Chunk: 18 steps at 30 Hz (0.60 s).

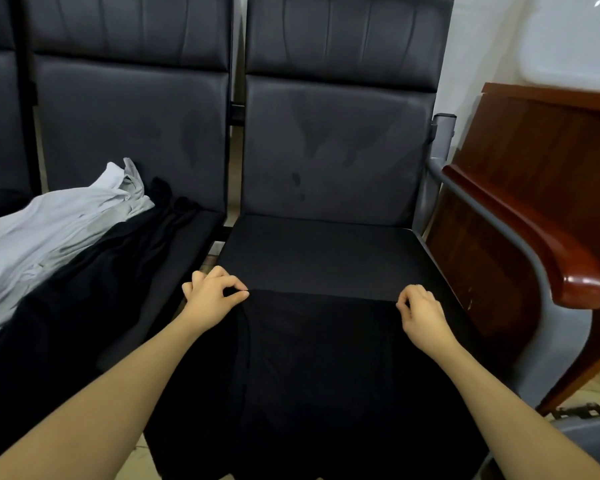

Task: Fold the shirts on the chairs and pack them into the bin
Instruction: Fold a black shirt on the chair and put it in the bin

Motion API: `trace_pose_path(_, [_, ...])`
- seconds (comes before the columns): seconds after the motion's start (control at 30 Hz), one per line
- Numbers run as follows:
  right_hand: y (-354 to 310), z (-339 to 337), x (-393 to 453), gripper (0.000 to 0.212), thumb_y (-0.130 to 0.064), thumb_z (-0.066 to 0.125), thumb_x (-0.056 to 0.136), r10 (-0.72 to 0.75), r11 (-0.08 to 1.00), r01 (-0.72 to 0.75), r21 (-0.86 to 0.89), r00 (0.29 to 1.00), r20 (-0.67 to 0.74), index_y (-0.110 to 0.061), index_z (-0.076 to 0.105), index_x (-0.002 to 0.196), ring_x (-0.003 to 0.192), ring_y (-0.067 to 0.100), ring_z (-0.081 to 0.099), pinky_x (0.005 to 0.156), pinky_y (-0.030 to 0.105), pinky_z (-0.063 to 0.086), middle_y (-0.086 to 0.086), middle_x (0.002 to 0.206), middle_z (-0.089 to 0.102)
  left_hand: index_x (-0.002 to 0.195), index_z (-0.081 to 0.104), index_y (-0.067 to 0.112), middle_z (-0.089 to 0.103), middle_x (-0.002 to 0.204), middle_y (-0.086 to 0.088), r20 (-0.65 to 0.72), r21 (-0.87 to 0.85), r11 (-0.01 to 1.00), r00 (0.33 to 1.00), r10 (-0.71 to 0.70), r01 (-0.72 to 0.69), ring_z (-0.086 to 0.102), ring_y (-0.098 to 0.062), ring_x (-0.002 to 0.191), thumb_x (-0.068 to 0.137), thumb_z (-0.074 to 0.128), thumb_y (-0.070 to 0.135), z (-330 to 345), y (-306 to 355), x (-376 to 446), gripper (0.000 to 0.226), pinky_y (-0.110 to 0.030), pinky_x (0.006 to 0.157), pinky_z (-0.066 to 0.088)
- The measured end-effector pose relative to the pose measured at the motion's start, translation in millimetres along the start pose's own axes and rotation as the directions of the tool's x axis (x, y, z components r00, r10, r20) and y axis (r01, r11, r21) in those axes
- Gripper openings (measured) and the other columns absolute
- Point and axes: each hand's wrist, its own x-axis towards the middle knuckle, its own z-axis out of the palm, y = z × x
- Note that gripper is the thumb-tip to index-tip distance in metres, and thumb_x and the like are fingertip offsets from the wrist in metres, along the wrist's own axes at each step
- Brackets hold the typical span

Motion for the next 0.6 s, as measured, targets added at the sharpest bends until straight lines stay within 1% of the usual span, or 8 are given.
trace_pose_path(0.1, [-5.8,2.6,4.5,0.023,-0.005,0.048,0.095,0.077,0.993,-0.077,0.084,0.997,0.004,-0.022,0.042,0.081,0.076,0.017,0.053,0.074,0.037,0.050,0.000,0.081,0.052,0.080,0.066,0.037,0.050,0.093,0.012,-0.019,-0.010,1.000,1.000,0.004,-0.004,0.033,-0.013,0.101,0.086,0.066,0.036,1.9,4.8,3.5,0.006,-0.027,0.084,0.012])
trace_pose_path(0.17, [-6.5,3.3,7.9,0.023,-0.007,0.045,0.096,0.100,0.982,-0.101,0.159,0.995,0.015,-0.024,0.041,0.082,0.080,0.019,0.052,0.072,0.038,0.049,0.000,0.084,0.051,0.081,0.067,0.036,0.049,0.092,0.012,-0.031,-0.010,1.000,1.000,-0.003,0.002,0.031,-0.013,0.101,0.086,0.066,0.037,3.3,5.7,6.9,0.005,-0.026,0.084,0.012])
trace_pose_path(0.2, [-5.6,3.5,8.4,0.020,-0.011,0.045,0.097,0.078,0.981,-0.079,0.175,0.997,0.016,-0.025,0.042,0.083,0.084,0.019,0.051,0.075,0.036,0.045,-0.003,0.087,0.051,0.082,0.068,0.036,0.049,0.091,0.012,-0.032,-0.009,1.000,0.999,-0.005,0.005,0.030,-0.012,0.101,0.087,0.065,0.037,4.2,5.8,8.8,0.005,-0.026,0.084,0.012])
trace_pose_path(0.27, [-1.0,3.1,10.3,0.006,-0.026,0.050,0.097,-0.007,0.994,0.005,0.111,1.000,0.019,-0.028,0.048,0.092,0.095,0.013,0.043,0.086,0.029,0.030,-0.010,0.095,0.046,0.083,0.067,0.036,0.047,0.090,0.013,-0.034,-0.005,1.000,0.999,-0.005,0.005,0.029,-0.012,0.101,0.087,0.065,0.038,5.7,6.5,12.9,0.005,-0.026,0.086,0.012])
trace_pose_path(0.33, [2.6,2.2,14.8,0.004,-0.036,0.055,0.094,-0.048,0.999,0.047,0.017,0.998,0.044,-0.032,0.054,0.094,0.098,0.011,0.035,0.087,0.028,0.020,-0.010,0.096,0.041,0.083,0.068,0.035,0.045,0.088,0.014,-0.043,-0.008,1.000,0.999,-0.007,0.007,0.028,-0.011,0.101,0.086,0.065,0.037,7.3,7.7,18.4,0.005,-0.026,0.086,0.012])
trace_pose_path(0.43, [2.9,3.7,27.2,0.005,-0.033,0.060,0.091,-0.037,0.999,0.037,-0.017,0.999,-0.013,-0.031,0.060,0.087,0.096,0.012,0.033,0.083,0.029,0.018,-0.006,0.094,0.038,0.084,0.070,0.034,0.046,0.089,0.014,-0.062,-0.025,1.000,0.998,-0.018,0.017,0.026,-0.010,0.100,0.086,0.066,0.037,11.8,11.1,30.7,0.005,-0.026,0.085,0.012])
trace_pose_path(0.5, [1.0,3.9,38.3,0.005,-0.033,0.060,0.092,-0.014,1.000,0.014,-0.008,0.997,-0.072,-0.029,0.062,0.089,0.094,0.013,0.030,0.082,0.029,0.017,-0.005,0.096,0.038,0.084,0.070,0.033,0.048,0.093,0.011,-0.085,-0.043,0.999,0.996,-0.028,0.024,0.026,-0.010,0.100,0.086,0.066,0.037,15.5,15.0,42.3,0.006,-0.026,0.085,0.011])
trace_pose_path(0.6, [-0.8,2.2,59.6,0.006,-0.034,0.058,0.093,-0.024,0.999,0.019,-0.036,0.991,-0.129,-0.029,0.062,0.093,0.093,0.013,0.026,0.081,0.029,0.015,-0.005,0.097,0.037,0.086,0.071,0.033,0.049,0.096,0.008,-0.115,-0.043,0.999,0.993,-0.024,0.020,0.027,-0.011,0.101,0.086,0.066,0.038,20.8,22.5,64.1,0.007,-0.028,0.085,0.012])
